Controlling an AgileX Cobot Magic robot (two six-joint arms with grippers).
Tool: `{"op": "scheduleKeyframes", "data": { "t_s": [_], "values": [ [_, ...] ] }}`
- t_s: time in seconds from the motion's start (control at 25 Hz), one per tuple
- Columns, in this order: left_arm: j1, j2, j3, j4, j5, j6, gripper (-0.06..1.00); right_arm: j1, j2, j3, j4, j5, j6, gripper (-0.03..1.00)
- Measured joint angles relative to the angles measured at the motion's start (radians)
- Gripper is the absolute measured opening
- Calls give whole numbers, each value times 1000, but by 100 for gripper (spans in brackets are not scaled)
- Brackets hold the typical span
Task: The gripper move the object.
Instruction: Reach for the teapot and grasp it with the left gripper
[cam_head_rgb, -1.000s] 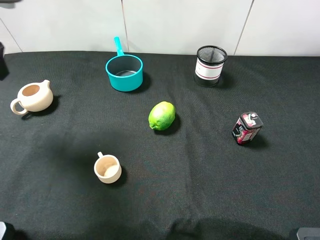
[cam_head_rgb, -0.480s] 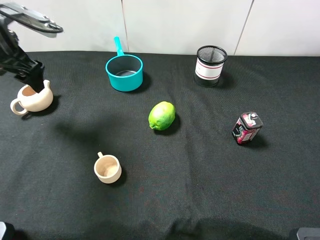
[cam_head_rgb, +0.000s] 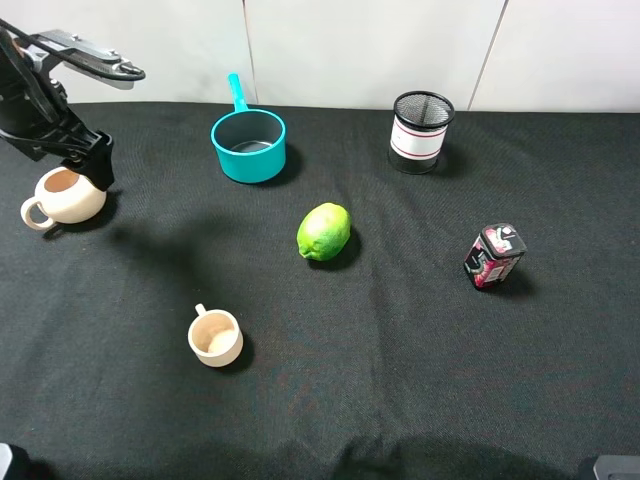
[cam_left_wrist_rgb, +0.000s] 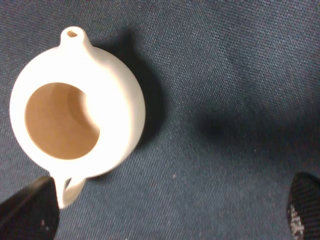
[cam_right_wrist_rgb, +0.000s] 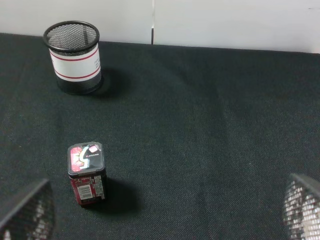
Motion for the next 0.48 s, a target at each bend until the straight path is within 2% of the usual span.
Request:
{"op": "scheduleKeyframes", "data": {
  "t_s": [0.16,0.48],
  "values": [
    [40,31,-1,-45,-26,55,96,0,0,0,0,0,0,69],
    [58,101,-1,-46,-89,66,96,0,0,0,0,0,0,69]
  ]
}}
